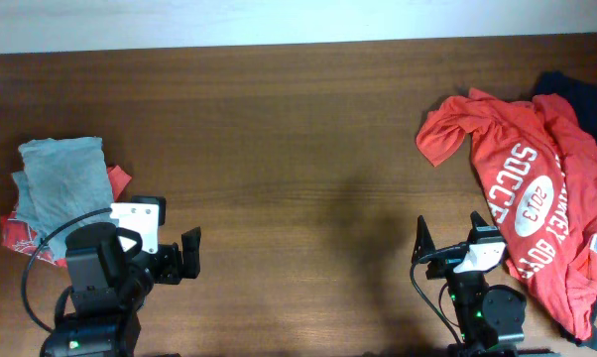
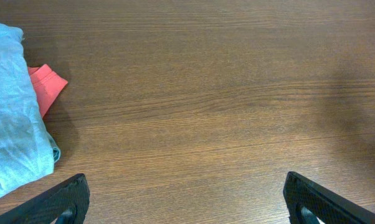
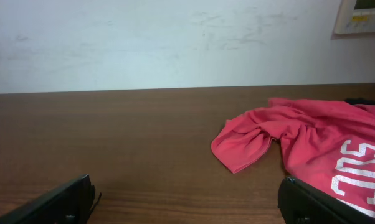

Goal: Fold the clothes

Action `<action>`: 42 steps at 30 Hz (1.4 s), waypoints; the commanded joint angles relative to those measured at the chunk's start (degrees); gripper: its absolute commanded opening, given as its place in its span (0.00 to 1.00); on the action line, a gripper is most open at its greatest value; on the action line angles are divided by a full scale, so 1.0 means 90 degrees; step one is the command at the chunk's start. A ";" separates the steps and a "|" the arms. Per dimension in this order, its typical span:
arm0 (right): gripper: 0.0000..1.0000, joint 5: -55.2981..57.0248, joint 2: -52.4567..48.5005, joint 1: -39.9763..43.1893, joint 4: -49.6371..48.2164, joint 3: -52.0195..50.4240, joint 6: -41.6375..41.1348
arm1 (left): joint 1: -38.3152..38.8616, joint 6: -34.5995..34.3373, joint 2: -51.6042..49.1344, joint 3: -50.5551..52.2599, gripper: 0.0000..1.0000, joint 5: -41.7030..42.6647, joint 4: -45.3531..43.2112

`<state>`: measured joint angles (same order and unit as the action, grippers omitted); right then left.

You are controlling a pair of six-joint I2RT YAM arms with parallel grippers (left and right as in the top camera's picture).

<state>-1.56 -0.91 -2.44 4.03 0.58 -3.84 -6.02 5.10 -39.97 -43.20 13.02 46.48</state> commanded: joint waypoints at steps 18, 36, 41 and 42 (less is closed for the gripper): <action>0.99 -0.0090 0.0056 0.0029 0.0029 -0.0029 0.0044 | -0.0015 -0.0039 0.0019 0.0019 0.99 -0.0049 -0.0005; 0.99 -0.0090 0.0056 0.0029 0.0029 -0.0029 0.0044 | 0.0481 -0.0034 0.3883 0.3568 0.99 -0.0602 -0.2973; 0.99 -0.0090 0.0056 0.0029 0.0029 -0.0029 0.0044 | 0.0527 -0.0034 0.4391 0.4435 0.99 -0.0828 -0.4549; 0.99 -0.0090 0.0056 0.0029 0.0029 -0.0029 0.0044 | 0.0534 -0.0034 0.4410 0.4677 0.99 -0.1052 -0.5234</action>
<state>-1.58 -0.80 -2.44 4.08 0.58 -3.81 -1.58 4.89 -1.15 -5.04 7.22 7.64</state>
